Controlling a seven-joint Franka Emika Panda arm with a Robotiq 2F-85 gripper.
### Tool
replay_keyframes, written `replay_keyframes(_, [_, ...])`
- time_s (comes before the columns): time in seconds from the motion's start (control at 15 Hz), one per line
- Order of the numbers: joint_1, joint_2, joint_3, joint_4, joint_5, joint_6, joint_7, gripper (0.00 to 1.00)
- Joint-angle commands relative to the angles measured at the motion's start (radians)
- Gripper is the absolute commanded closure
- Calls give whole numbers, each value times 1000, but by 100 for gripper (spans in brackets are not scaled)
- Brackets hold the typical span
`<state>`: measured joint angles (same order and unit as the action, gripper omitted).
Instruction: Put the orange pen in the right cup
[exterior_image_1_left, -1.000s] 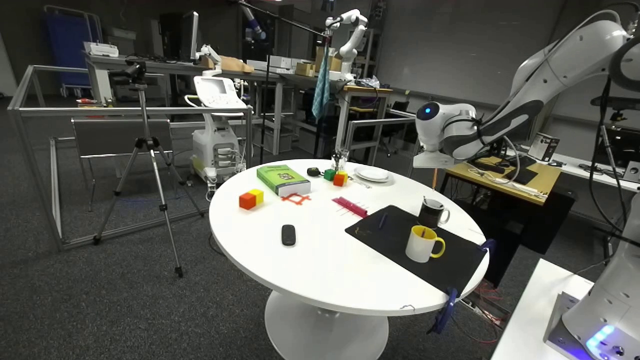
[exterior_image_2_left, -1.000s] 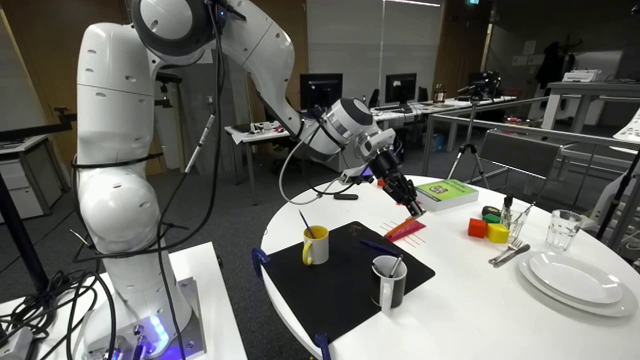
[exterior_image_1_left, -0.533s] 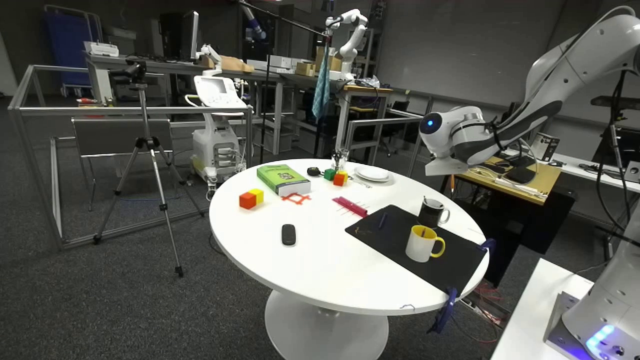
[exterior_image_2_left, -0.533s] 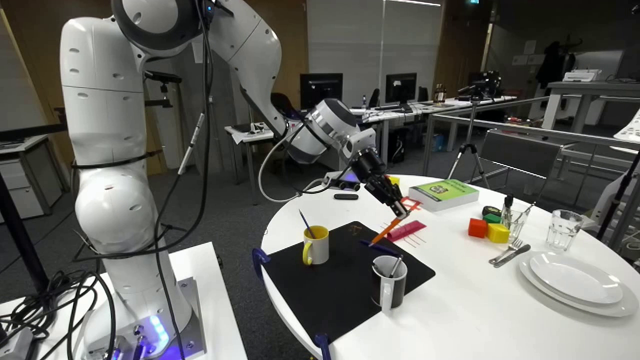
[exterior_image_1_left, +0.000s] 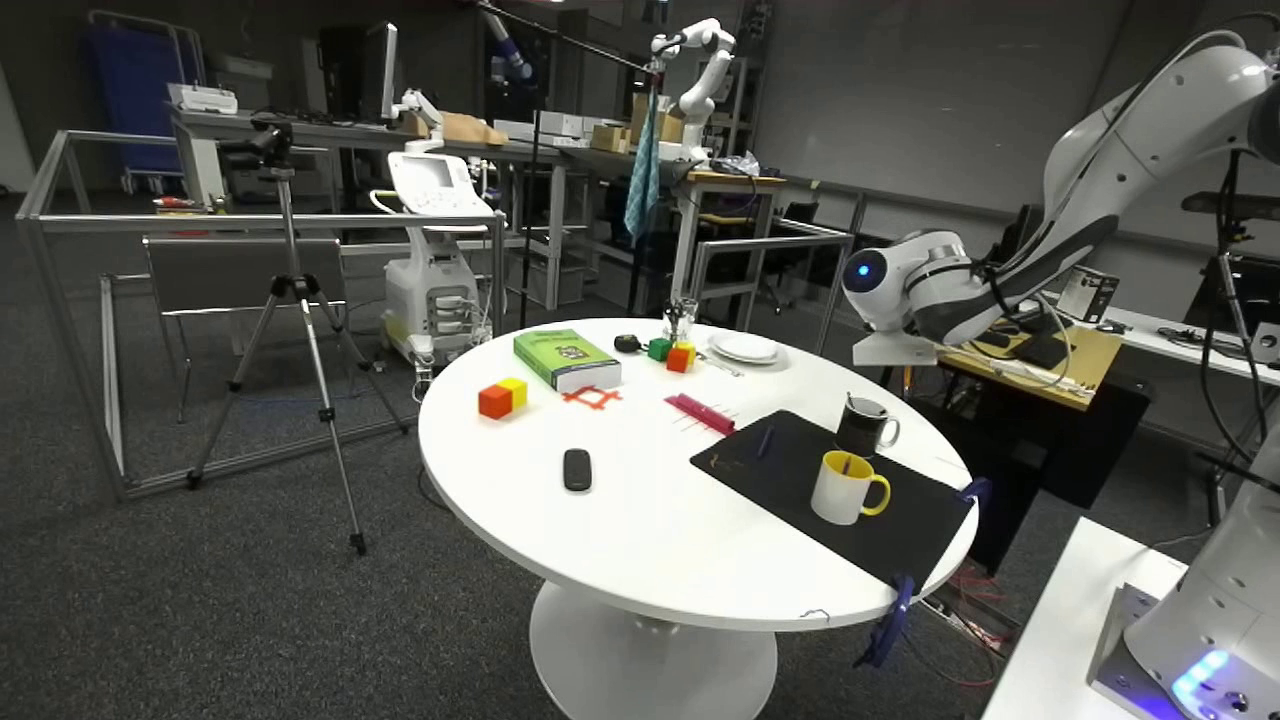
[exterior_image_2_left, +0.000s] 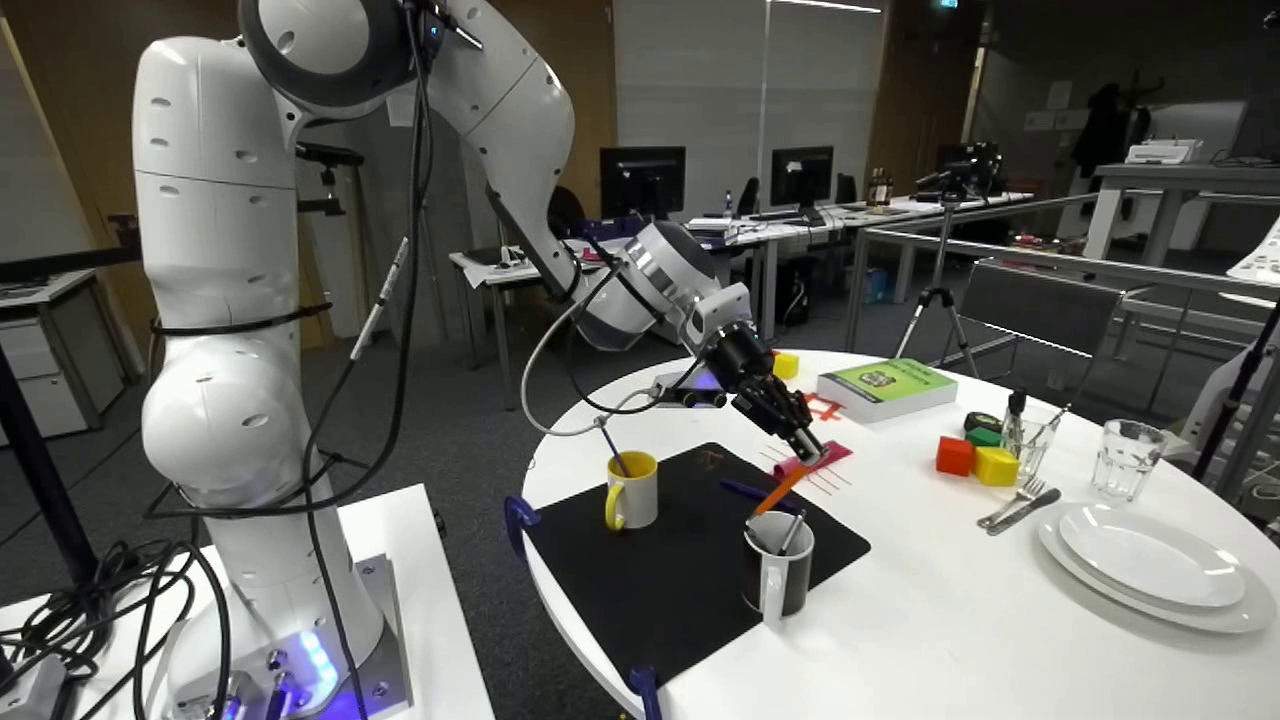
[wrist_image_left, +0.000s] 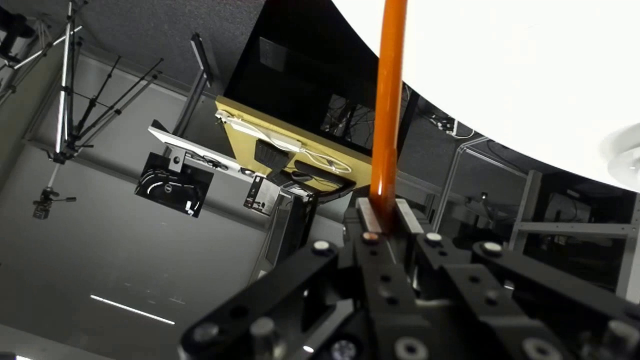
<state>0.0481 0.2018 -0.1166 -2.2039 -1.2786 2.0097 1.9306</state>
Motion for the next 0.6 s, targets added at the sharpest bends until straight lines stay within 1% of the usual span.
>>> replay_keyframes(0.0, [-33, 43, 31, 29, -32, 30, 91, 97])
replay_keyframes(0.27, [-34, 102, 41, 70, -64, 64, 192, 97])
replay_keyframes(0.53, [-35, 151, 46, 114, -91, 75, 257, 97])
